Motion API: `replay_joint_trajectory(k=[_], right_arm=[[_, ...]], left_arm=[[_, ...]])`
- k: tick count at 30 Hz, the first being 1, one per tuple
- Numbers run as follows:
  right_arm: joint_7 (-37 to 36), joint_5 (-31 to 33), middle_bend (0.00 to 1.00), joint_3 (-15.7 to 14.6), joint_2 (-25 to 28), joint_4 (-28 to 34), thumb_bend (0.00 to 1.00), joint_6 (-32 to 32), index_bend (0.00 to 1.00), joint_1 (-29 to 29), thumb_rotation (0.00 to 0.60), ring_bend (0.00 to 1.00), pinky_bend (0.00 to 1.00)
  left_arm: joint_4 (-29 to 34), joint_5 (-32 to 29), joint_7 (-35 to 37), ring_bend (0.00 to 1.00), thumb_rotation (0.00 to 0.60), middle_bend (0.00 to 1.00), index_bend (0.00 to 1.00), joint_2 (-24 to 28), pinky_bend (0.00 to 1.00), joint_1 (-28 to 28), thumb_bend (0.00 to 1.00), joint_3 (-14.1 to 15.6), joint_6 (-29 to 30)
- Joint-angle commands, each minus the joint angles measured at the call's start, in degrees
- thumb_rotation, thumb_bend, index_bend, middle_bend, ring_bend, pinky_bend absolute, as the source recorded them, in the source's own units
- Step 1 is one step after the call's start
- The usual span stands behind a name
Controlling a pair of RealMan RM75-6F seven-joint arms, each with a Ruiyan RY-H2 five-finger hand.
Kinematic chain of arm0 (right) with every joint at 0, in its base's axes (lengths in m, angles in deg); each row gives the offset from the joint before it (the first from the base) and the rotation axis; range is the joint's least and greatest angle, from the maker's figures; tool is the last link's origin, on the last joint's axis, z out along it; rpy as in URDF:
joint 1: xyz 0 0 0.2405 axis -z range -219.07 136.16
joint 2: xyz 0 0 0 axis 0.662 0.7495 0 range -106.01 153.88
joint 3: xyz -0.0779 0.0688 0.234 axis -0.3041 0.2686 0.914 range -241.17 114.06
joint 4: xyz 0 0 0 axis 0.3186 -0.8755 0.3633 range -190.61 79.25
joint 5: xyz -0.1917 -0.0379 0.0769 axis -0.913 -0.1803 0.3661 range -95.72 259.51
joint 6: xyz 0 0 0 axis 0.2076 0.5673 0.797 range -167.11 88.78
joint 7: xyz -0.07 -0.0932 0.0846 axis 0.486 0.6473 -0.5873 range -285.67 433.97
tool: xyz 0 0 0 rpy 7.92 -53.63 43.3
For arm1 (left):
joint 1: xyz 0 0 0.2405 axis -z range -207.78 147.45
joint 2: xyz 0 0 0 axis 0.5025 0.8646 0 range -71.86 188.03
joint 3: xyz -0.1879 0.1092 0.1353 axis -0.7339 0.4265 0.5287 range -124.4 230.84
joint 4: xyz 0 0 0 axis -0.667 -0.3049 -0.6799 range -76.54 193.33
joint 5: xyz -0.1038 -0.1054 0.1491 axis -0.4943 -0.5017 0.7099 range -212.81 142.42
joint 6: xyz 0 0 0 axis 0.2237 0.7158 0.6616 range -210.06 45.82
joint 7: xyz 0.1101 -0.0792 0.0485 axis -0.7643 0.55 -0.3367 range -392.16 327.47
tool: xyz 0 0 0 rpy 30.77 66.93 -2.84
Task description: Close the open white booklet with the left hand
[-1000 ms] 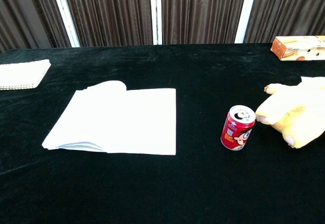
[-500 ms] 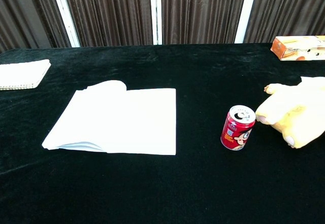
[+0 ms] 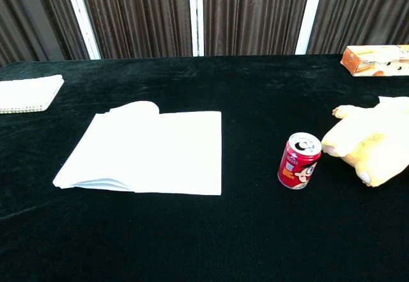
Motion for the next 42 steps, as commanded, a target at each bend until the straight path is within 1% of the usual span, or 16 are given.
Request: replay_joint_trajectory(k=[1, 8, 20, 36, 42], right_arm=[[-0.17, 0.13, 0.00, 0.01, 0.08, 0.00, 0.05, -0.07, 0.00, 0.01, 0.600, 0.00, 0.00], [-0.48, 0.24, 0.00, 0.01, 0.23, -0.03, 0.05, -0.14, 0.00, 0.03, 0.600, 0.00, 0.00], [-1.40, 0.31, 0.00, 0.15, 0.63, 0.13, 0.04, 0.18, 0.00, 0.15, 0.600, 0.00, 0.00], [-1.40, -0.09, 0.00, -0.11, 0.68, 0.26, 0.04, 0.11, 0.00, 0.18, 0.600, 0.00, 0.00], [-1.47, -0.12, 0.00, -0.13, 0.67, 0.21, 0.04, 0.08, 0.00, 0.17, 0.600, 0.00, 0.00]], left_arm=[[-0.88, -1.11, -3.11, 0.00, 0.600, 0.00, 0.00, -2.24, 0.00, 2.74, 0.17, -0.80, -3.62], [-2.89, -2.96, -7.70, 0.00, 0.600, 0.00, 0.00, -6.50, 0.00, 6.36, 0.18, -2.09, -7.89], [-7.98, -6.74, -11.63, 0.00, 0.600, 0.00, 0.00, -13.49, 0.00, 10.38, 0.19, -2.41, -13.30], [-12.11, -8.54, -15.35, 0.00, 0.600, 0.00, 0.00, -19.04, 0.00, 13.57, 0.19, -2.23, -15.87], [-13.65, -9.70, -16.30, 0.00, 0.600, 0.00, 0.00, -20.54, 0.00, 14.26, 0.19, -2.59, -16.18]])
